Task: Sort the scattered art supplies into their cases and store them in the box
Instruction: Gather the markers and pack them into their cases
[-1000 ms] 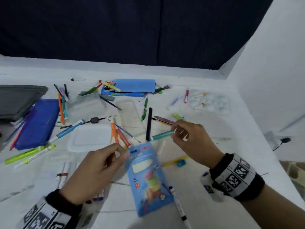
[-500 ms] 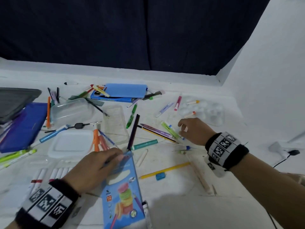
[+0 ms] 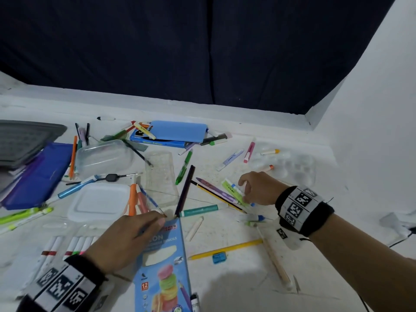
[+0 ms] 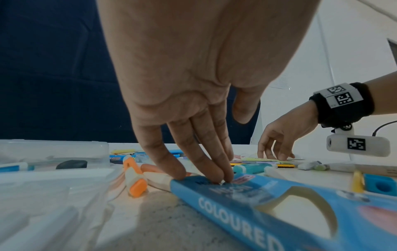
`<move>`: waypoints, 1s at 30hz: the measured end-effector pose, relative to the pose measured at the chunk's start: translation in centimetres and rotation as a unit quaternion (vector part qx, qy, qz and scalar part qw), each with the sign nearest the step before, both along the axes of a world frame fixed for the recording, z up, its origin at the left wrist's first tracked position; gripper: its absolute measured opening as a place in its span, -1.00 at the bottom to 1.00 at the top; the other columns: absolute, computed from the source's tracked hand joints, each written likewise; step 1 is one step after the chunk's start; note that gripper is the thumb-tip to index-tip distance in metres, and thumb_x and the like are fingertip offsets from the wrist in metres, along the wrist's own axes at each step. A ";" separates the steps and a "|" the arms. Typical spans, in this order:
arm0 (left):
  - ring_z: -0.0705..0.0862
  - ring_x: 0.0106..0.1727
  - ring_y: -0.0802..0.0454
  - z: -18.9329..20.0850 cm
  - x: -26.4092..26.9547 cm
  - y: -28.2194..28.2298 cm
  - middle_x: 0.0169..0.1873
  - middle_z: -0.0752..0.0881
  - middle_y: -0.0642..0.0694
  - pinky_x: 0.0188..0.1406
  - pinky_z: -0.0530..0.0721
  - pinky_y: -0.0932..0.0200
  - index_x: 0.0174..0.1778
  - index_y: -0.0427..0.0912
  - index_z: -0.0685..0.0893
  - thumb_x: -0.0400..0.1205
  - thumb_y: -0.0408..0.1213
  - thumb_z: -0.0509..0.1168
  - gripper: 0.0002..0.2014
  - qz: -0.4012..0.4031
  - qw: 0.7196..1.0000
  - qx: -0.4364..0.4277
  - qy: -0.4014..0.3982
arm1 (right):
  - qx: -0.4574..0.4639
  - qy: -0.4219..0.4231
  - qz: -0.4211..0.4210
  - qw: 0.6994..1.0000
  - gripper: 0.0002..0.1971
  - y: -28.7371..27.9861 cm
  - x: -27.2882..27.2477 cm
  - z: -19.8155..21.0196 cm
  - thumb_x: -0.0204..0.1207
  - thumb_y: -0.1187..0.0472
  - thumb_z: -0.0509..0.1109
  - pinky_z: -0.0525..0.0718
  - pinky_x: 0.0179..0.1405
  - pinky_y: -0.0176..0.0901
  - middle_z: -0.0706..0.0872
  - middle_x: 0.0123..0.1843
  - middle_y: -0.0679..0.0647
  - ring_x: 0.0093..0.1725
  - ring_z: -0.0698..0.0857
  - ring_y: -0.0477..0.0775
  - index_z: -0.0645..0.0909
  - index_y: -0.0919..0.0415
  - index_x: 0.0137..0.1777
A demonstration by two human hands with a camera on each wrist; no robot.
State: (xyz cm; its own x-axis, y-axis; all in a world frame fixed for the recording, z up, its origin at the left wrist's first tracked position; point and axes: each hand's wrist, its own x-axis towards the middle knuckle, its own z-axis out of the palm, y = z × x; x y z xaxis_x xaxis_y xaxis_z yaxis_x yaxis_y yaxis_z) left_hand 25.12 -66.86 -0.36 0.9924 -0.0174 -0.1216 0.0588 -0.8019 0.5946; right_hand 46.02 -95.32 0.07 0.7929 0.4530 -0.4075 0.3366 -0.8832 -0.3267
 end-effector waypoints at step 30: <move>0.71 0.15 0.28 1.2 -2.2 1.5 0.07 0.76 0.31 0.11 0.69 0.13 0.17 0.22 0.62 0.62 0.35 0.09 -0.59 -0.047 0.993 -0.108 0.009 | 0.375 0.110 -0.182 0.902 -0.12 2.7 -9.4 5.0 0.42 0.60 0.48 0.84 -0.05 0.14 0.48 0.24 0.12 -0.18 0.87 0.24 0.32 -0.28 0.50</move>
